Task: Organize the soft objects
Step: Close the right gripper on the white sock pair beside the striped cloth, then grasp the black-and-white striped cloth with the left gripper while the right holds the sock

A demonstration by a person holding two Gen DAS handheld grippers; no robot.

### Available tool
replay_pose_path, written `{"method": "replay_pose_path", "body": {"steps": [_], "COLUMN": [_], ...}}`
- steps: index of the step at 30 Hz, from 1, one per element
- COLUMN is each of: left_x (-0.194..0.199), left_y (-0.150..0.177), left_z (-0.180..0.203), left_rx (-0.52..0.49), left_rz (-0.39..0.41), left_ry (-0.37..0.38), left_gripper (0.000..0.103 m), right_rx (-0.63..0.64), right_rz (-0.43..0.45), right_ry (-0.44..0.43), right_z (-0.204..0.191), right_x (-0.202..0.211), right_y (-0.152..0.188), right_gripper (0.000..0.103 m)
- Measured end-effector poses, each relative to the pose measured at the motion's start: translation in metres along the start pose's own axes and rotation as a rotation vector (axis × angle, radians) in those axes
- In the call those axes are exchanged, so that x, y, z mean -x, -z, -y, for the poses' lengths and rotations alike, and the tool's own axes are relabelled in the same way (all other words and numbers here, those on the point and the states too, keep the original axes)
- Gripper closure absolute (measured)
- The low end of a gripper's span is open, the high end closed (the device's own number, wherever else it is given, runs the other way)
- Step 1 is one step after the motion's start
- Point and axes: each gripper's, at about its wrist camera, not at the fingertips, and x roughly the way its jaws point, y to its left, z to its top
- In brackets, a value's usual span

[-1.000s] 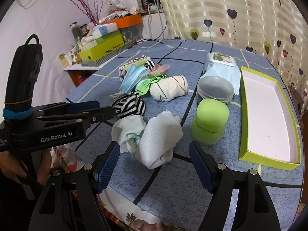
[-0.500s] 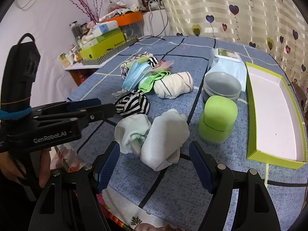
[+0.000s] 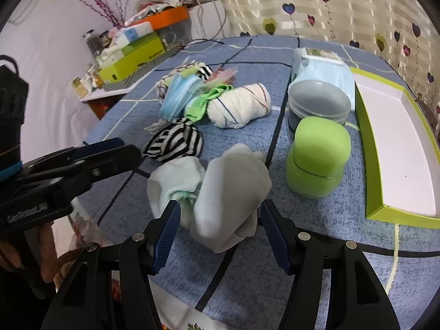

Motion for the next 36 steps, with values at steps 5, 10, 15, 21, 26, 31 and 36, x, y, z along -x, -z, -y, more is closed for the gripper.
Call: {"method": "replay_pose_path", "body": {"steps": [5, 10, 15, 21, 26, 31, 36], "left_x": [-0.006, -0.012, -0.016, -0.013, -0.014, -0.02, -0.034], "left_y": [0.003, 0.007, 0.007, 0.003, -0.002, -0.011, -0.015], "left_z": [0.001, 0.001, 0.003, -0.001, -0.012, -0.025, -0.035], "left_rx": [-0.007, -0.007, -0.004, 0.008, 0.035, 0.069, 0.087], "left_rz": [-0.023, -0.047, -0.061, -0.044, -0.032, -0.01, -0.018], "left_ry": [0.013, 0.021, 0.035, 0.029, -0.003, -0.048, -0.071], "left_gripper": [0.053, 0.053, 0.053, 0.053, 0.053, 0.053, 0.053], "right_rx": [-0.027, -0.029, -0.013, -0.002, 0.002, 0.022, 0.032], "right_rz": [-0.014, -0.005, 0.02, 0.061, 0.08, 0.099, 0.113], "right_ry": [-0.007, -0.011, -0.013, -0.003, -0.012, -0.021, -0.021], "right_z": [0.005, 0.007, 0.008, 0.008, 0.007, 0.0, -0.004], "right_x": [-0.01, -0.011, -0.001, 0.015, 0.024, 0.031, 0.035], "right_y": [0.0, 0.002, 0.005, 0.005, 0.005, 0.003, -0.001], "right_gripper": [0.053, 0.069, 0.073, 0.073, 0.073, 0.073, 0.073]}}
